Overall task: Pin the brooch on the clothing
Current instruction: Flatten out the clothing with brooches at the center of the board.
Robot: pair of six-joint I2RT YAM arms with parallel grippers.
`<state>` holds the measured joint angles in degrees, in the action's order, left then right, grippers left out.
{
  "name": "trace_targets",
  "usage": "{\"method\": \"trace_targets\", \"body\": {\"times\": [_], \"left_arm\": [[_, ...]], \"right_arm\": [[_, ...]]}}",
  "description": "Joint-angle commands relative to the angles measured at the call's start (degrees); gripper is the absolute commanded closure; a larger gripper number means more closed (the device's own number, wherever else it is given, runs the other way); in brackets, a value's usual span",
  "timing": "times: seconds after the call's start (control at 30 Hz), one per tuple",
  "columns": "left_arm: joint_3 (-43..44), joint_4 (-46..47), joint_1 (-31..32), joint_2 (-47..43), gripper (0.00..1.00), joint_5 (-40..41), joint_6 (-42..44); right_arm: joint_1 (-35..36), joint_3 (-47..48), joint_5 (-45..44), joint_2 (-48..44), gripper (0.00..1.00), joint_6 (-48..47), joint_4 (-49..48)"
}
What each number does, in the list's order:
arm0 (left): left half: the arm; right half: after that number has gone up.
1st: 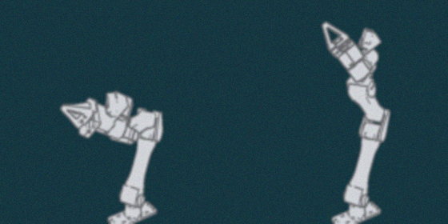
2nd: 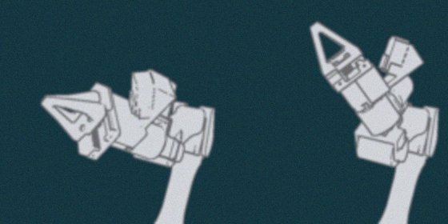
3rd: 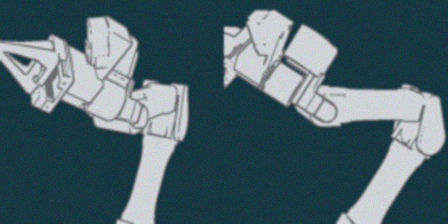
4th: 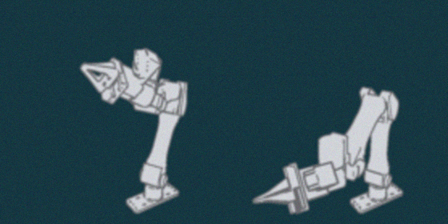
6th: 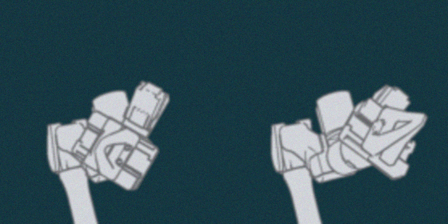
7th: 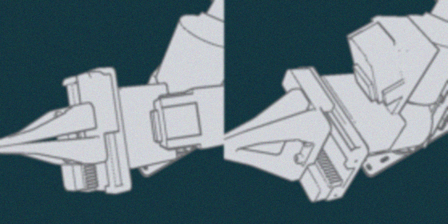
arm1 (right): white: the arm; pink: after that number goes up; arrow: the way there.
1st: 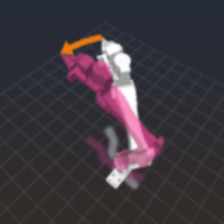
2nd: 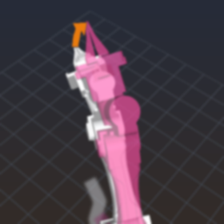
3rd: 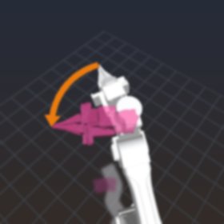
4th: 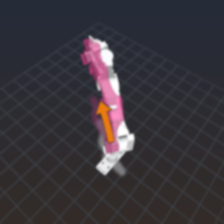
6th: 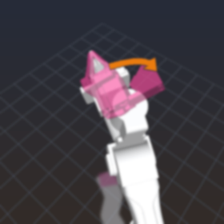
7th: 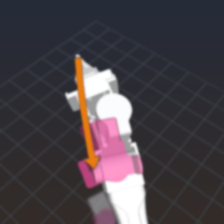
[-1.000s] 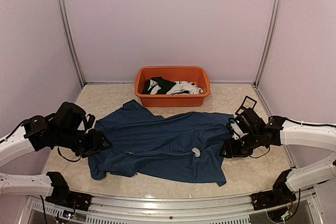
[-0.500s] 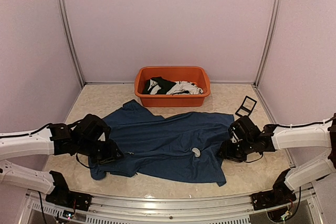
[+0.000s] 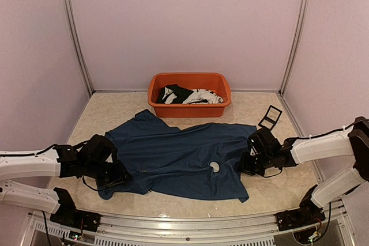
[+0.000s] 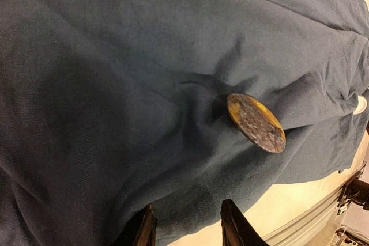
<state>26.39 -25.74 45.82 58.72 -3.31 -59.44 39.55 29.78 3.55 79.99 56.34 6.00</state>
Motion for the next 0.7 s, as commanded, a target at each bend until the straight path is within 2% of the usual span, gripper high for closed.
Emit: {"method": "trace_targets", "body": {"times": [0.0, 0.2, 0.43, 0.57, 0.6, 0.67], "left_arm": [[-1.66, 2.36, -1.62, 0.67, 0.64, -0.68, -0.49], [-2.54, 2.36, -4.90, 0.96, 0.65, -3.23, 2.20], [-5.14, 2.61, -10.12, -0.38, 0.66, -6.33, 5.62], [-6.07, 5.14, -11.62, -0.38, 0.64, -9.14, 6.68], [-5.82, 5.29, -11.62, -0.30, 0.62, -9.76, 6.85], [-5.38, 5.79, -11.59, -0.19, 0.53, -11.16, 7.22]], "right_arm": [[-0.27, 1.94, -4.80, -0.02, 1.00, -2.01, 11.89], [-0.29, 4.90, -11.35, -4.01, 1.00, -3.05, 26.45], [-0.40, 6.61, -18.58, -7.41, 1.00, -2.27, 35.37], [-0.41, 9.01, -21.85, -7.92, 1.00, -3.78, 37.26], [-0.33, 10.02, -22.39, -7.65, 0.99, -4.50, 37.91], [-0.28, 12.14, -22.73, -7.32, 0.83, -6.85, 38.95]]}}
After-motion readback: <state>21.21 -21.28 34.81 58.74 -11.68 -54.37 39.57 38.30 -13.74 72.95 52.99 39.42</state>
